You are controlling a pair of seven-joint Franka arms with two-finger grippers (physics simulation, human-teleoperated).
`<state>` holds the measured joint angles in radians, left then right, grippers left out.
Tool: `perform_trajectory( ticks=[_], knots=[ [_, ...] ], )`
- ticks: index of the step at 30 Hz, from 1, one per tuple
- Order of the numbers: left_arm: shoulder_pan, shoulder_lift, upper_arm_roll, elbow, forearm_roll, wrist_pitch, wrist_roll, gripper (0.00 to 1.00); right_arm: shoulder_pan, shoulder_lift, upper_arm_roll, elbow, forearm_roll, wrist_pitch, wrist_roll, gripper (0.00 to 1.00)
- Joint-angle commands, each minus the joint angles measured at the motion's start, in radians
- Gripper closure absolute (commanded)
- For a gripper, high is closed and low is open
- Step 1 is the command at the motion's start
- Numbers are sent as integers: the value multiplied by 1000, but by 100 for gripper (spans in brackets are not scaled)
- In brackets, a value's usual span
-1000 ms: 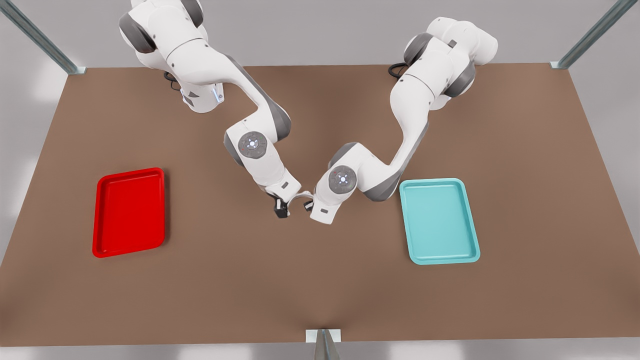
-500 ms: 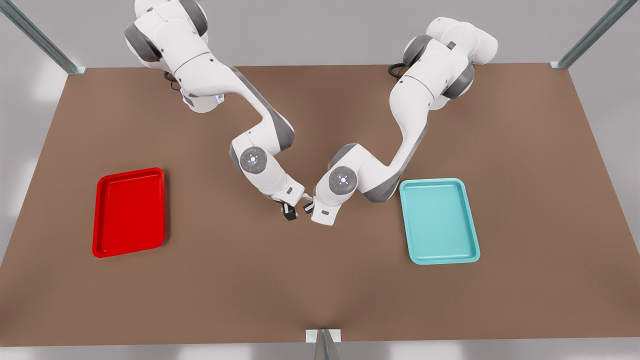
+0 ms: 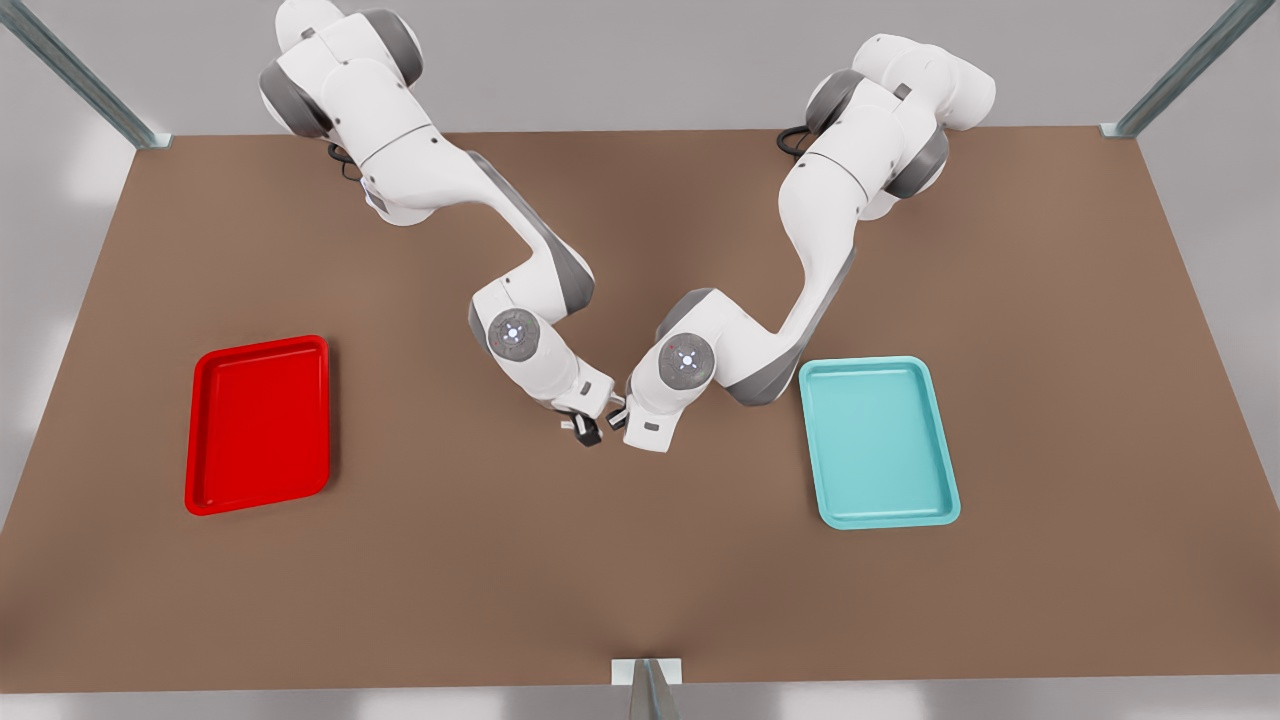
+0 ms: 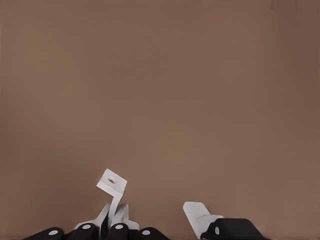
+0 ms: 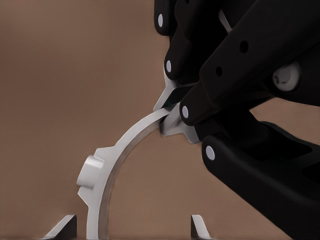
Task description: Take the drainage pipe clamp from the left arm, pass it to the right arm, and place it in the plate on the right side
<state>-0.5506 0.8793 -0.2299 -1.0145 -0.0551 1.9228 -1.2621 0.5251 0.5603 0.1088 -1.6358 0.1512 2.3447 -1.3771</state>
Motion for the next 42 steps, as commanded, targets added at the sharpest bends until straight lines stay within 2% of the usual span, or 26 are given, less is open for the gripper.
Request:
perform_trajectory(
  ticks=[1,2,4,5,6,7,12,16,18,21,23,24,25,26,27,28,30,31,32,35,38,42],
  knots=[
    [0,-2,0,0,0,4,-22,79,1,0,0,1,-2,13,-72,55],
    [0,-2,0,0,0,5,-22,79,1,0,0,2,-5,13,-72,76],
    [0,-2,0,1,0,11,-28,79,3,-2,0,7,-2,10,-65,79],
    [0,-2,0,0,0,16,-28,72,3,-2,0,17,-2,2,-66,79],
    [0,-2,0,0,0,18,-28,10,0,0,0,17,-1,-1,-66,79],
    [6,-5,1,0,-3,15,-29,0,-10,0,0,17,-1,-1,-66,79],
    [34,-33,0,14,-34,-99,-43,0,-22,15,0,17,2,-1,-66,79],
    [34,-33,0,22,-46,-117,-59,0,-20,16,0,19,2,-1,-65,79],
    [96,-72,-2,59,-42,-301,47,0,-22,30,0,30,8,-1,-63,79],
    [300,-158,1,83,16,-648,553,0,-56,87,-1,51,33,11,-48,79],
    [403,-194,3,103,73,-725,724,0,-112,96,-1,34,57,7,-53,79],
    [446,-276,6,-10,69,-658,814,0,-166,79,0,4,56,-5,-68,79],
    [468,-541,38,-405,66,-407,1002,0,-217,59,-1,-13,56,-51,-82,79],
    [451,-615,43,-491,69,-433,1009,0,-287,49,-1,-13,54,-117,-112,79],
    [465,-579,41,-419,63,-553,1012,0,-336,41,-6,-13,42,-165,-126,79],
    [468,-574,41,-388,63,-567,1012,0,-375,38,-11,-16,42,-186,-157,79],
    [463,-543,40,-196,55,-699,1004,0,-459,-3,-12,-19,-25,-283,-160,79],
    [469,-539,52,-150,41,-754,1004,0,-494,-19,-12,-19,-39,-303,-160,79],
    [517,-525,76,-147,12,-774,1012,0,-530,-27,-21,-19,-45,-304,-160,79],
    [520,-511,70,-142,9,-768,1012,0,-597,-42,-49,-19,-78,-321,-189,79],
    [517,-500,70,-142,15,-746,1009,0,-603,-76,-168,-73,-82,-343,-191,79],
    [515,-500,69,-142,12,-749,1008,0,-609,-91,-259,-114,-91,-343,-195,79]
  ],
)
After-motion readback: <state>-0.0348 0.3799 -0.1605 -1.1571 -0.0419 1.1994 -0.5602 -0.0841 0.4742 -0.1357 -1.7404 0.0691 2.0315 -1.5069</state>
